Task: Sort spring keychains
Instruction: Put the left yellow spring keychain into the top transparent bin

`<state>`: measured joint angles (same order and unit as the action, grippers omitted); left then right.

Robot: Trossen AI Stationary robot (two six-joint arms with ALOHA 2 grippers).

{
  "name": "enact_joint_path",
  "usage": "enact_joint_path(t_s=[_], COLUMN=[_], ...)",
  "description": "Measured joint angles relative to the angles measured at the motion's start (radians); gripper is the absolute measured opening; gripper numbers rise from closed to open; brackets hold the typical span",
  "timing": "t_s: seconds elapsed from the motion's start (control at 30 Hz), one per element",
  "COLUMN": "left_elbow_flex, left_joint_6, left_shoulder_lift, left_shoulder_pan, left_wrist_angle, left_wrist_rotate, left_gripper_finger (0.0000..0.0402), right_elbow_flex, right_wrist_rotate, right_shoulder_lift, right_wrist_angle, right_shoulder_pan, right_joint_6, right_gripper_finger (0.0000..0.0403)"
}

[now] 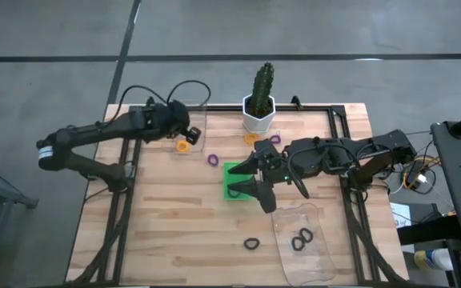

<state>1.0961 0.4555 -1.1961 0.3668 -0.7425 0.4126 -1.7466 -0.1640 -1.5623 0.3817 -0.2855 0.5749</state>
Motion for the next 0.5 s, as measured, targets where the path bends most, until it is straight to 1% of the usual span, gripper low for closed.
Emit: enact_joint_path(t_s=[0.03,0.07,0.17,0.23,0.37,0.5], left_elbow_flex=[-0.032,-0.063,-0.136,-0.17,-0.205,-0.216], left_joint_6=[0.019,0.043,0.089,0.115,0.156,0.141], left_shoulder_lift=[-0.001,-0.002,-0.004,-0.004,-0.004,-0.003], left_shoulder_pan=[0.04,0.073,0.166,0.207,0.236,0.235], left_wrist_angle=[0.015,0.031,0.036,0.063,0.089,0.158], left_wrist_rotate=[-0.069,-0.116,-0.206,-0.257,-0.316,-0.37], left_gripper_finger=[0.0003,0.0003,0.0003,0.0003,0.0019,0.0063], right_elbow_flex=[0.0,0.0,0.0,0.0,0.0,0.0], right_wrist_rotate=[-0.002,-0.009,-0.018,-0.02,-0.022,-0.025], right_shoulder_lift=[0.0,0.0,0.0,0.0,0.0,0.0], right_wrist_angle=[-0.001,-0.002,-0.003,-0.004,-0.004,-0.004], right_shoulder_pan=[0.0,0.0,0.0,0.0,0.0,0.001], right_joint_6=[0.001,0.001,0.001,0.001,0.001,0.001], right_gripper_finger=[0.0233,0.0233,0.0233,0.0233,0.0233,0.0233])
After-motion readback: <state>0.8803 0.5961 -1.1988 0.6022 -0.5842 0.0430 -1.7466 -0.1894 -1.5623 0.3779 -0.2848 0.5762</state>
